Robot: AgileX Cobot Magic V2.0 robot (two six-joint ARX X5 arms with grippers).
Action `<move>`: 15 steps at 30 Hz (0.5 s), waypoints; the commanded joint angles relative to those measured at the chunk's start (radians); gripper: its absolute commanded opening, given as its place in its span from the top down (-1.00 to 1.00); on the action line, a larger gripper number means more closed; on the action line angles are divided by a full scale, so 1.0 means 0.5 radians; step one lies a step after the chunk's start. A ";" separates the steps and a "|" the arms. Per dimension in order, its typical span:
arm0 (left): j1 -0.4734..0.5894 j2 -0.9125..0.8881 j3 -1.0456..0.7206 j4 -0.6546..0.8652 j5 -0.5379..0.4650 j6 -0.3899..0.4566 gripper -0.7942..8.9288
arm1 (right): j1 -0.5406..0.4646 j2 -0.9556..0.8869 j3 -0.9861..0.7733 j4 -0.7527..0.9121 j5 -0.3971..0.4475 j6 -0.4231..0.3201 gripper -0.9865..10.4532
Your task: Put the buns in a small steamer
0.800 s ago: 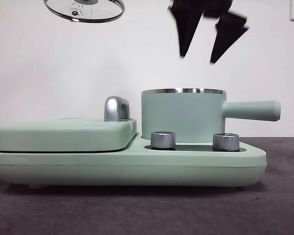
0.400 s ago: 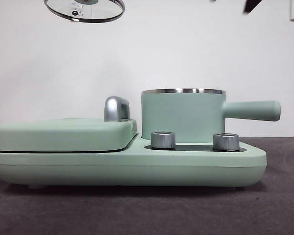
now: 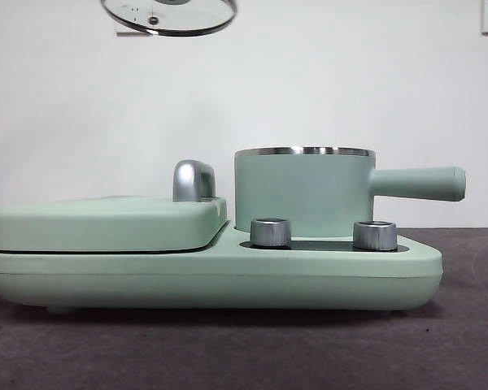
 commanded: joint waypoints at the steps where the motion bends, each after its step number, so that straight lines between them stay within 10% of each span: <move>1: -0.073 0.050 0.059 0.042 0.011 -0.007 0.80 | 0.012 -0.279 -0.190 0.096 -0.003 0.121 0.09; 15: -0.407 0.283 0.057 0.060 0.011 0.056 0.80 | 0.011 -1.126 -0.440 0.092 -0.110 0.140 0.09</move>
